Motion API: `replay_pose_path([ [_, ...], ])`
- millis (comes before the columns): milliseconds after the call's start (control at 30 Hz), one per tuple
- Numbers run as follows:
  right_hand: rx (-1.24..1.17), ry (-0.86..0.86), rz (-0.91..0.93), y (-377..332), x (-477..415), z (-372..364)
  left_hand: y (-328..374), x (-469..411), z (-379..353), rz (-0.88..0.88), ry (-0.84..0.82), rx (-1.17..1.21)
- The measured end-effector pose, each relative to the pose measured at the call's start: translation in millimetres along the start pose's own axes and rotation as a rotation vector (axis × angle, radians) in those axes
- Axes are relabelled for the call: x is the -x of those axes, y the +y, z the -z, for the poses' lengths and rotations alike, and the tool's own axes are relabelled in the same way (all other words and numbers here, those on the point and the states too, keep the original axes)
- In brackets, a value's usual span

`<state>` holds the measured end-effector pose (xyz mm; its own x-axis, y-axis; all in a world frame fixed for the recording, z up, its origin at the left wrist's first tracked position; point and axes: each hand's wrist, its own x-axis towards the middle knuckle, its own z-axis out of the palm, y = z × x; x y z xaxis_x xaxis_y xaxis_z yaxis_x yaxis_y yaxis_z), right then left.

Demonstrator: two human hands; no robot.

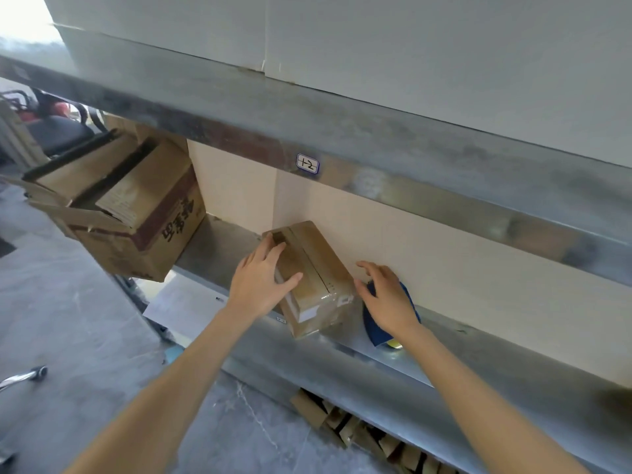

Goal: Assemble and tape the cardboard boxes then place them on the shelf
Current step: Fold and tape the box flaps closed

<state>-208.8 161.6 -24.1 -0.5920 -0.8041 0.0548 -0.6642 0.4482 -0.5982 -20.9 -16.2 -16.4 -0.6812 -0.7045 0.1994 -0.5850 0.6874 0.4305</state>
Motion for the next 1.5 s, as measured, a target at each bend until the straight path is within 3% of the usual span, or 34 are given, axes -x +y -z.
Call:
replay_pose_path([
  [133,0.320,-0.064,-0.115,32,14,7,-1,5,1,-0.023,0.026,-0.024],
  [233,0.431,-0.156,-0.202,48,24,1,-3,9,0,-0.026,0.033,-0.052],
  [700,0.050,-0.349,-0.268,64,13,-17,-17,19,5,-0.034,0.010,-0.062],
  [1033,-0.041,-0.342,-0.409,58,-7,-7,-12,24,-1,-0.062,-0.022,0.028],
  [1133,-0.136,-0.265,-0.439,61,-3,-14,-3,28,-3,-0.085,-0.043,0.100],
  [1333,-0.047,-0.065,-0.326,54,8,-1,7,32,-12,-0.107,-0.161,0.113],
  [1500,-0.050,-0.057,-0.202,32,12,29,-1,30,-14,-0.122,-0.130,0.206],
])
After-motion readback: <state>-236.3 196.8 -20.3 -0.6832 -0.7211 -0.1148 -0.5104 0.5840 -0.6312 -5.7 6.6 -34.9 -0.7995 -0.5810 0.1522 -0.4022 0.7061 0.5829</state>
